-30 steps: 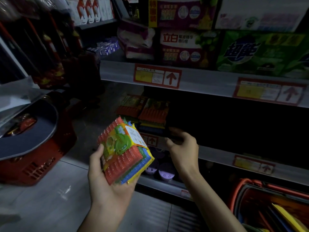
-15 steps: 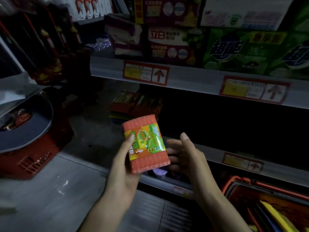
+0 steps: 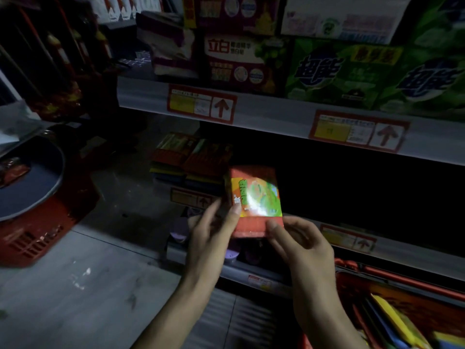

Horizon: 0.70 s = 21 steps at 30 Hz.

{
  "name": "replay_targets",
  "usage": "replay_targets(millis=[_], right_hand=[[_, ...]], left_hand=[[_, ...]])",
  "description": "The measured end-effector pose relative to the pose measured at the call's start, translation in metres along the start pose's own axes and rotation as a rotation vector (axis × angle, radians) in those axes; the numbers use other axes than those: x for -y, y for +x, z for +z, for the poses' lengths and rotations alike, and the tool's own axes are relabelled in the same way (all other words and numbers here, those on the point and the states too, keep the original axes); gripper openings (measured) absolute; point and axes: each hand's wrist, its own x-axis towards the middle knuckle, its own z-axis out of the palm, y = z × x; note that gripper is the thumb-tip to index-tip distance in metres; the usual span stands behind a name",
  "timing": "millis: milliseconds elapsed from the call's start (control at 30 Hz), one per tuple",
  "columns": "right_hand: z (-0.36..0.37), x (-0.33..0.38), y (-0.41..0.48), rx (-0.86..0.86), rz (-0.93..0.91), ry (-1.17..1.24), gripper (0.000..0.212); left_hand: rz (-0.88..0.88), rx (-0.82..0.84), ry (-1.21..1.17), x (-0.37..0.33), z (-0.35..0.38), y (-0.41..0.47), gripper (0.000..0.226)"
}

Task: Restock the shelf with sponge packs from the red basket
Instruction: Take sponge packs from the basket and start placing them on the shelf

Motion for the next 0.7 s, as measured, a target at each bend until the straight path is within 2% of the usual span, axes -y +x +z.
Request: replay_targets(millis=[167,333,467,533,633,700], right_hand=[[0.01,-0.006,0.009,-0.126,-0.007,0.067,0.016],[0.024,-0.01,0.026,-0.211,-0.054,0.114,0.019],[0.034,-0.015,0.036,-0.245,-0.145,-0.004,0.012],[0.037,-0.018,0.035,-0.203,-0.152,-0.032,0.007],[0.04,-0.02,0.03,-0.139,-0.121,-0.093,0.029],[0.041,-0.018,0.028,-0.125,-0.105,-0.123,0.036]], left_hand=[[0.087,0.007,-0.006,0.001,0.004,0.0,0.037],[0.103,-0.005,-0.008,0.001,0.005,0.001,0.02],[0.054,-0.001,0.023,0.002,0.005,0.003,0.036],[0.038,-0.008,0.016,0.002,0.005,0.008,0.044],[0.025,-0.008,-0.001,0.004,0.008,0.015,0.049],[0.019,-0.013,-0.008,0.006,0.009,0.018,0.05]])
